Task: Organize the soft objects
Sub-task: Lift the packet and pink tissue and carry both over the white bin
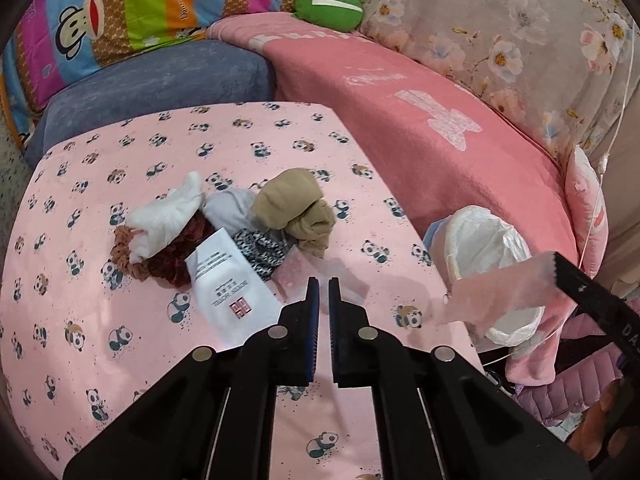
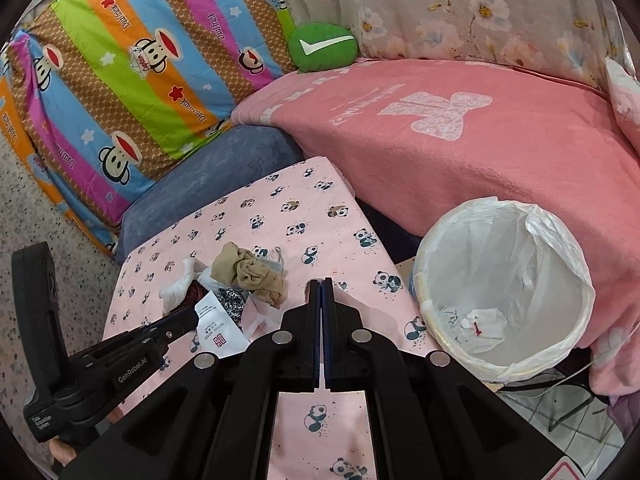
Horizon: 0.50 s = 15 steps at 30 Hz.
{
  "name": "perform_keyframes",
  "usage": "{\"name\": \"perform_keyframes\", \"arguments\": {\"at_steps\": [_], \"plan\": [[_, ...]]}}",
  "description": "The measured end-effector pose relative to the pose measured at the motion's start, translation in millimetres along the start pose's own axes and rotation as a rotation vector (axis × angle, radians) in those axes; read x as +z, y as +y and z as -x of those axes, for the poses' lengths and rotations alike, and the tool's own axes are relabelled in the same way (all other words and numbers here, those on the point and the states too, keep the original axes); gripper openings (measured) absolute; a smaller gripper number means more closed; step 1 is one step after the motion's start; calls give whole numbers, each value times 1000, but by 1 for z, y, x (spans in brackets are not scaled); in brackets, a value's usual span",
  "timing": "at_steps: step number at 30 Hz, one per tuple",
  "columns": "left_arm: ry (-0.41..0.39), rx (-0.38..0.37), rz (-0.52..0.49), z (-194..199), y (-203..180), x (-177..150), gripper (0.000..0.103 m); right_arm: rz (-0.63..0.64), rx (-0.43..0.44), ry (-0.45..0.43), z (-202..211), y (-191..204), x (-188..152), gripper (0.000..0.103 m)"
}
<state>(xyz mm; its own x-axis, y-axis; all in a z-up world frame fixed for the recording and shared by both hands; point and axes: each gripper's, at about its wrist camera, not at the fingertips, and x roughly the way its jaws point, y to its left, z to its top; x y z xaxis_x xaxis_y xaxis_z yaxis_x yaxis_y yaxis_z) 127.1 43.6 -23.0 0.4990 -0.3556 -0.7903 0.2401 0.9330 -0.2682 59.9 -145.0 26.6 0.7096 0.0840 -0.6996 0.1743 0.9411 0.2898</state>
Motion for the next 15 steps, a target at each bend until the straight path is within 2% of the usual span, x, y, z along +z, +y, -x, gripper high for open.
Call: {"name": "perform_keyframes", "arguments": {"at_steps": [1,3,5,7,15], "plan": [[14,9,15,-4,6,-2,8,-1,1,-1,0,-2,1,2],[47,39,48,-12,22,-7,25,-4,5,0,0,-4,1,2],[56,70,79,-18,36,-13,55,-9,11,1,0,-5,2,2],[52,86,105,-22,49,-18,65,-10,16,5,-2,-4,1,2],[125,51,190,-57,78,-24,65,8,22,49,-20,11,-5,2]]}}
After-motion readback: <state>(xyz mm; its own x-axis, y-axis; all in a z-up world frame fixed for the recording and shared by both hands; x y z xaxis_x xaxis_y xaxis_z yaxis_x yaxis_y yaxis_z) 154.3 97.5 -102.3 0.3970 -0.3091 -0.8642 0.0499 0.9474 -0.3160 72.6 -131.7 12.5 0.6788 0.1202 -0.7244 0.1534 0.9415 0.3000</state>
